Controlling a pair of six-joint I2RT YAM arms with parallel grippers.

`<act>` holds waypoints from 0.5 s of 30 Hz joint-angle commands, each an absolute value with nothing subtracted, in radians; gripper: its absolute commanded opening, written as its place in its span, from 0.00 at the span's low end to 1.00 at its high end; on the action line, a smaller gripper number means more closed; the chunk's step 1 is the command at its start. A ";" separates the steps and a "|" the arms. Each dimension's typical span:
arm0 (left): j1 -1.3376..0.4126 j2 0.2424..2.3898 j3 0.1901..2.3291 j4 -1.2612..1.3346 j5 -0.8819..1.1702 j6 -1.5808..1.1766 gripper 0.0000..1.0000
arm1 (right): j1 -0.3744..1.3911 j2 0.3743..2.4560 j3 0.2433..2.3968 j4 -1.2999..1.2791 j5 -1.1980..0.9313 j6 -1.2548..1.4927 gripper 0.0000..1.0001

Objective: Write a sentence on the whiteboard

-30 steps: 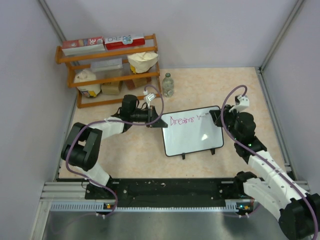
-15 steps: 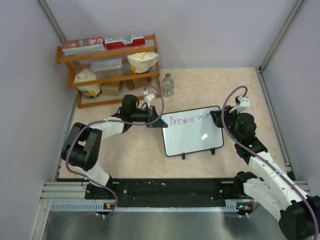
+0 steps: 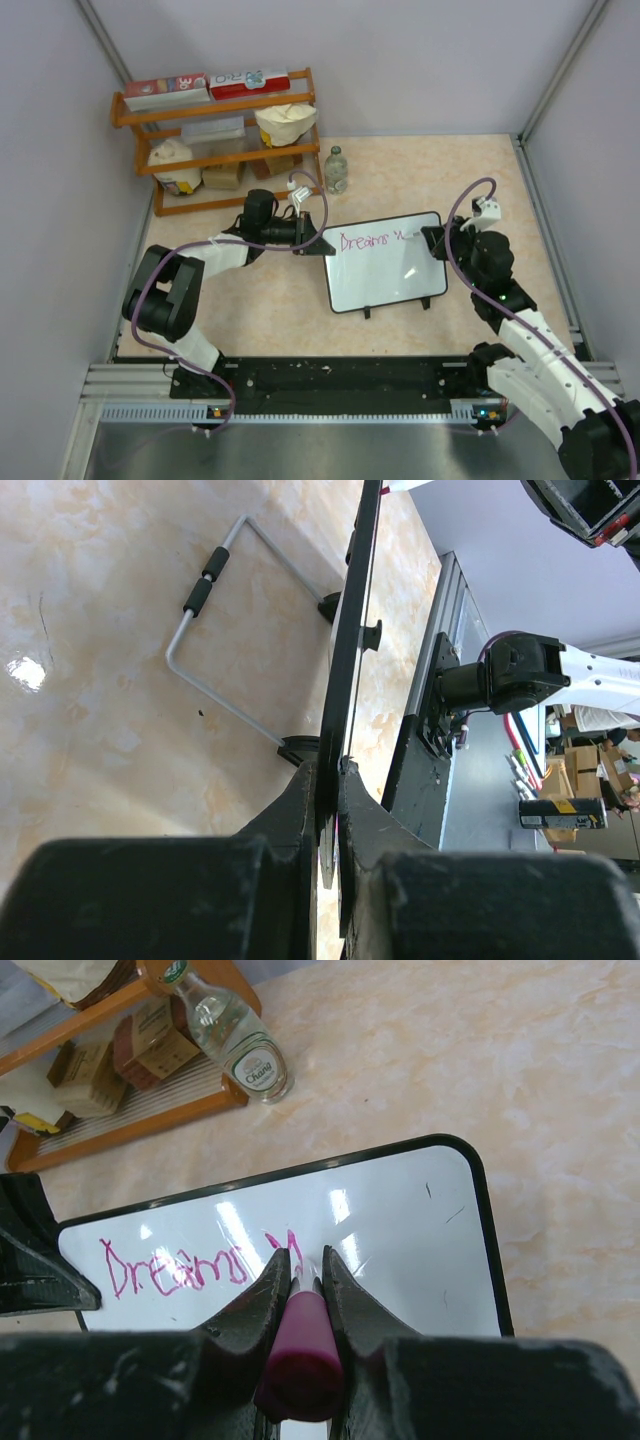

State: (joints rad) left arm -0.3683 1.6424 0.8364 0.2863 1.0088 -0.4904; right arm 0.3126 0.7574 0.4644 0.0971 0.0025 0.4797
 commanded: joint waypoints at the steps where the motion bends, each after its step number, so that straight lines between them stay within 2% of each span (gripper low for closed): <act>1: -0.371 1.617 0.851 0.265 0.930 -0.430 0.00 | 0.305 0.764 0.479 0.100 0.044 0.466 0.00; 15: -0.371 1.615 0.853 0.261 0.930 -0.425 0.00 | 0.305 0.830 0.566 0.120 0.077 0.457 0.00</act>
